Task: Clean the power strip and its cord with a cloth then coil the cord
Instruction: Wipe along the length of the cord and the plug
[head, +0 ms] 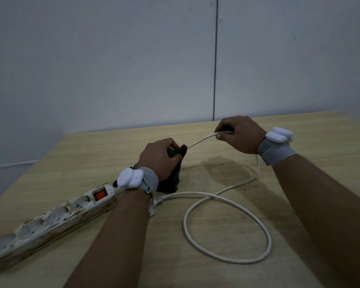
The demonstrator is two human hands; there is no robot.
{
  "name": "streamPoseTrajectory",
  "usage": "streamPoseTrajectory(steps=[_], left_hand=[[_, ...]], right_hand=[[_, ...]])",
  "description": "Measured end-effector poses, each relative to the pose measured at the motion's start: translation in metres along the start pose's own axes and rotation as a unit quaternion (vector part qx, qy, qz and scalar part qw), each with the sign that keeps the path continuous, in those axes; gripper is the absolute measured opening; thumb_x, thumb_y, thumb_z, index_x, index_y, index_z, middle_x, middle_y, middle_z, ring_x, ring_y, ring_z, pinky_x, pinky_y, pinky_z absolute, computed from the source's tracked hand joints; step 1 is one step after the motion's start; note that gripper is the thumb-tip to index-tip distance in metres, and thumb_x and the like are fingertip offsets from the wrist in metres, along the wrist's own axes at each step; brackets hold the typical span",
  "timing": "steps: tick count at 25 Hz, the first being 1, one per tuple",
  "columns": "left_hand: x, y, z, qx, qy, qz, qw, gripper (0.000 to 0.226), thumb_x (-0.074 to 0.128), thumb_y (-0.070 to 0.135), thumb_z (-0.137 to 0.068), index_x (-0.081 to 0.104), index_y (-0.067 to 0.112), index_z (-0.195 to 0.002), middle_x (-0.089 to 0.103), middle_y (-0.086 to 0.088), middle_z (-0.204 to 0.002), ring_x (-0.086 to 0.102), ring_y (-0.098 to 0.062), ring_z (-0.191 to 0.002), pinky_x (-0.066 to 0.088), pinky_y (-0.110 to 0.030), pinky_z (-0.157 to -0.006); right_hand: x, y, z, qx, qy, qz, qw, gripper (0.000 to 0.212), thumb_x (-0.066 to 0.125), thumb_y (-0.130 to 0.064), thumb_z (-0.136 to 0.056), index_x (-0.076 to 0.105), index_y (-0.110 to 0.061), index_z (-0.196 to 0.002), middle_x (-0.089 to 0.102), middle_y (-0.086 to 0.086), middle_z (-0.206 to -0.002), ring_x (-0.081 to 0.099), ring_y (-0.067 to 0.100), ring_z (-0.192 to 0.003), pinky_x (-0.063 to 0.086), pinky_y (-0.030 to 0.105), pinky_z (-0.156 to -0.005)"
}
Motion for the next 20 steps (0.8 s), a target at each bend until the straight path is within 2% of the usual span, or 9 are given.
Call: streamPoseTrajectory(steps=[3,6,8,9,11,13,16,20], left_hand=[[-0.004,0.004,0.004,0.017,0.006,0.0,1.0,0.01,0.067,0.035,-0.085,0.067,0.028,-0.093,0.07,0.002,-0.095,0.063,-0.023,-0.088,0.054,-0.033,-0.071],[-0.007,0.009,0.005,0.024,0.013,0.01,1.0,0.011,0.067,0.033,-0.086,0.067,0.026,-0.094,0.07,0.0,-0.098,0.063,-0.024,-0.09,0.054,-0.035,-0.075],[-0.007,0.01,0.007,0.024,0.012,0.013,1.0,0.011,0.067,0.033,-0.085,0.068,0.026,-0.094,0.071,0.0,-0.098,0.063,-0.024,-0.09,0.055,-0.037,-0.077],[-0.008,0.01,0.008,0.023,0.014,0.018,0.999,0.011,0.067,0.033,-0.085,0.068,0.026,-0.094,0.071,0.0,-0.097,0.063,-0.024,-0.09,0.055,-0.037,-0.078],[-0.01,0.006,0.011,0.021,0.019,0.032,0.999,0.012,0.068,0.033,-0.084,0.068,0.027,-0.094,0.071,0.002,-0.096,0.063,-0.023,-0.091,0.054,-0.036,-0.077],[-0.012,0.004,0.015,0.022,0.013,0.031,0.999,0.012,0.068,0.034,-0.083,0.067,0.029,-0.094,0.071,0.004,-0.095,0.062,-0.023,-0.091,0.054,-0.036,-0.077],[-0.013,-0.005,0.021,0.021,0.004,0.016,1.0,0.011,0.066,0.034,-0.085,0.066,0.029,-0.095,0.071,0.003,-0.095,0.062,-0.024,-0.09,0.053,-0.035,-0.074],[-0.016,-0.022,0.03,0.004,0.01,0.003,1.0,0.011,0.066,0.036,-0.085,0.065,0.029,-0.094,0.07,0.002,-0.093,0.061,-0.024,-0.086,0.053,-0.035,-0.071]], right_hand=[[0.007,-0.018,0.005,-0.046,-0.031,0.059,0.997,0.014,0.064,-0.028,-0.086,0.068,-0.022,-0.097,0.069,-0.004,-0.089,0.062,0.016,-0.084,0.039,0.023,-0.071],[0.022,-0.052,0.006,-0.108,-0.041,0.089,0.989,0.02,0.062,-0.027,-0.087,0.065,-0.02,-0.105,0.071,-0.002,-0.101,0.062,0.019,-0.092,0.045,0.028,-0.079],[0.032,-0.067,0.003,-0.126,-0.059,0.092,0.986,0.02,0.062,-0.026,-0.087,0.066,-0.021,-0.105,0.071,-0.002,-0.098,0.063,0.017,-0.088,0.048,0.029,-0.079],[0.035,-0.069,0.002,-0.124,-0.066,0.076,0.987,0.018,0.062,-0.025,-0.087,0.068,-0.021,-0.103,0.071,-0.003,-0.094,0.062,0.012,-0.081,0.046,0.024,-0.075],[0.034,-0.066,0.001,-0.103,-0.054,0.031,0.993,0.012,0.065,-0.026,-0.086,0.07,-0.024,-0.097,0.066,-0.009,-0.082,0.053,-0.001,-0.066,0.035,0.004,-0.064],[0.032,-0.064,0.003,-0.086,-0.041,0.002,0.995,0.008,0.067,-0.027,-0.084,0.072,-0.027,-0.09,0.061,-0.015,-0.074,0.052,-0.005,-0.064,0.031,-0.002,-0.059],[0.028,-0.061,0.002,-0.068,-0.043,-0.02,0.997,0.004,0.069,-0.028,-0.083,0.072,-0.029,-0.085,0.06,-0.021,-0.069,0.055,-0.013,-0.067,0.032,-0.002,-0.058],[0.021,-0.056,-0.003,-0.038,-0.035,-0.017,0.999,0.004,0.068,-0.028,-0.084,0.071,-0.027,-0.087,0.063,-0.016,-0.075,0.058,0.002,-0.073,0.037,0.011,-0.062]])
Point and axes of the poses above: each hand's wrist, its own z-axis away from the middle knuckle, its own x-axis out of the palm, y = z × x, the point moved 5 cm from there along -z, towards the middle knuckle
